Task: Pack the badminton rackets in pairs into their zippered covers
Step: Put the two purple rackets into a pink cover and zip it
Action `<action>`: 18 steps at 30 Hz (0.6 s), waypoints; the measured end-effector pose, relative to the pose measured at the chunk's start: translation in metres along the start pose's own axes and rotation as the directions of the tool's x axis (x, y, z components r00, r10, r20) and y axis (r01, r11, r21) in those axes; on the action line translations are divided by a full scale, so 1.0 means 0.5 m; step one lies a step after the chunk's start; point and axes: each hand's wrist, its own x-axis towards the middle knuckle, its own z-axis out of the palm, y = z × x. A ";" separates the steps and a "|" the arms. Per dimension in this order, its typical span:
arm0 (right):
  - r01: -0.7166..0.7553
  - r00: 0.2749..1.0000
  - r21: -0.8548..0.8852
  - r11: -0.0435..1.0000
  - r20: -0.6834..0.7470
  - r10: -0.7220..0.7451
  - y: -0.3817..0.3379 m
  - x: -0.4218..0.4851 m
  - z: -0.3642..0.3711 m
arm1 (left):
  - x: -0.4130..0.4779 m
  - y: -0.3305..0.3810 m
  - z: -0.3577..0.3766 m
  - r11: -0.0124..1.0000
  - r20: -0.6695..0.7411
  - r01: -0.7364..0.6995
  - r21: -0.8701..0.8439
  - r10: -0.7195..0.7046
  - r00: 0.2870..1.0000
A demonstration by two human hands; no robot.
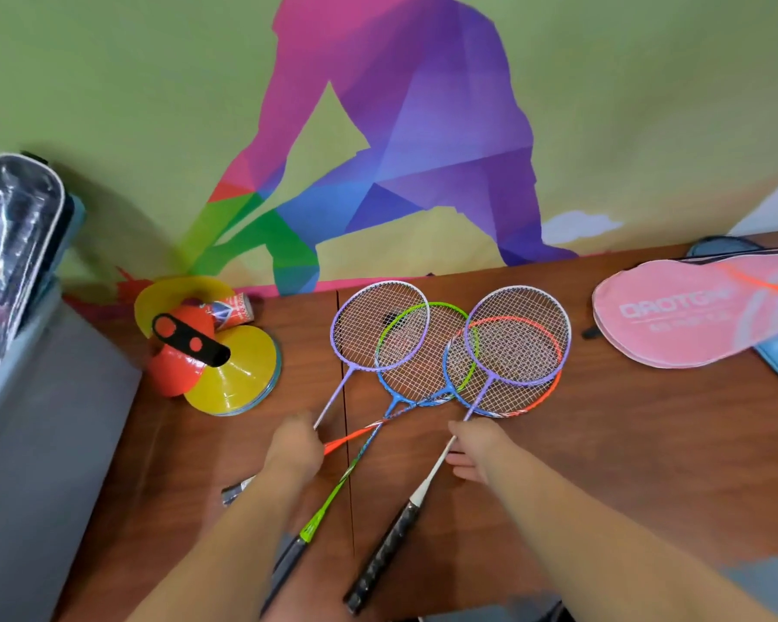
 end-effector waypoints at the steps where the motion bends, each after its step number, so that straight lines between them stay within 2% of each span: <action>1: -0.019 1.000 0.038 0.999 0.022 0.018 0.002 -0.002 -0.003 | -0.004 0.006 -0.003 0.999 -0.013 -0.009 -0.039 0.008 1.000; 4: -0.045 0.997 0.107 0.993 0.072 0.038 0.005 -0.011 -0.012 | -0.019 0.034 -0.015 0.988 -0.021 -0.034 -0.150 0.031 0.999; 9: 0.021 0.991 0.149 0.989 0.131 -0.040 0.005 -0.027 -0.031 | -0.054 0.096 -0.019 0.919 -0.024 -0.137 -0.369 0.138 0.990; 12: 0.067 0.986 0.159 0.985 0.138 -0.089 0.001 -0.038 -0.050 | -0.079 0.145 -0.006 0.849 0.025 -0.116 -0.516 0.150 0.988; 18: 0.179 0.975 0.161 0.971 0.099 -0.197 -0.010 -0.062 -0.131 | -0.128 0.256 0.029 0.755 0.155 -0.027 -0.655 0.170 0.973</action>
